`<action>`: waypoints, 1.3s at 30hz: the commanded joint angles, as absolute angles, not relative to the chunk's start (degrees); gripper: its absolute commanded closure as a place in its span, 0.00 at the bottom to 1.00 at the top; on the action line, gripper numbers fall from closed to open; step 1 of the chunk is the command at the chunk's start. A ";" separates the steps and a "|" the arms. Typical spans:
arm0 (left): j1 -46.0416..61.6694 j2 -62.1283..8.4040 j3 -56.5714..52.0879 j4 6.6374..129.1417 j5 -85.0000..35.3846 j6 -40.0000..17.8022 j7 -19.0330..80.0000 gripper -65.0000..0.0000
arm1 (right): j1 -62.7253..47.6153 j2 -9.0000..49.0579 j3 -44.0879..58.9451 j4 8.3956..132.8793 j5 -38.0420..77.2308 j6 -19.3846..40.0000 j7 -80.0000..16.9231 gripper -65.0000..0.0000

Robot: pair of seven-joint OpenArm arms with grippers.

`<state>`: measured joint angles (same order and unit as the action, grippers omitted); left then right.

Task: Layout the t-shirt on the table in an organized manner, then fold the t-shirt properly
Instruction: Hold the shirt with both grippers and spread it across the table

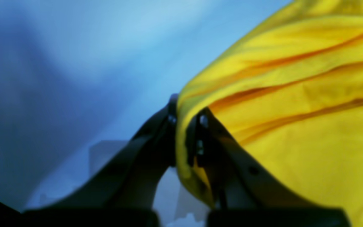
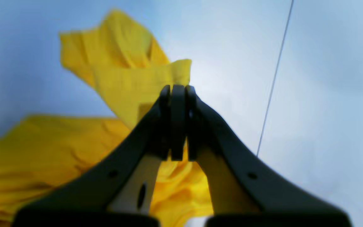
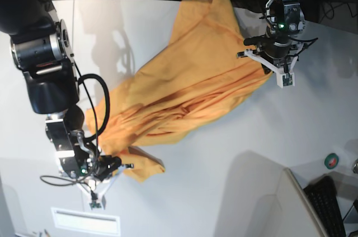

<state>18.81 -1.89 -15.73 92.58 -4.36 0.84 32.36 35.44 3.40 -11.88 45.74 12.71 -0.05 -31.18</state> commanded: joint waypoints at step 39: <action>24.48 2.33 -15.60 101.05 -4.09 1.01 31.43 1.00 | 38.20 5.58 -7.52 65.45 12.62 -0.31 -46.02 0.51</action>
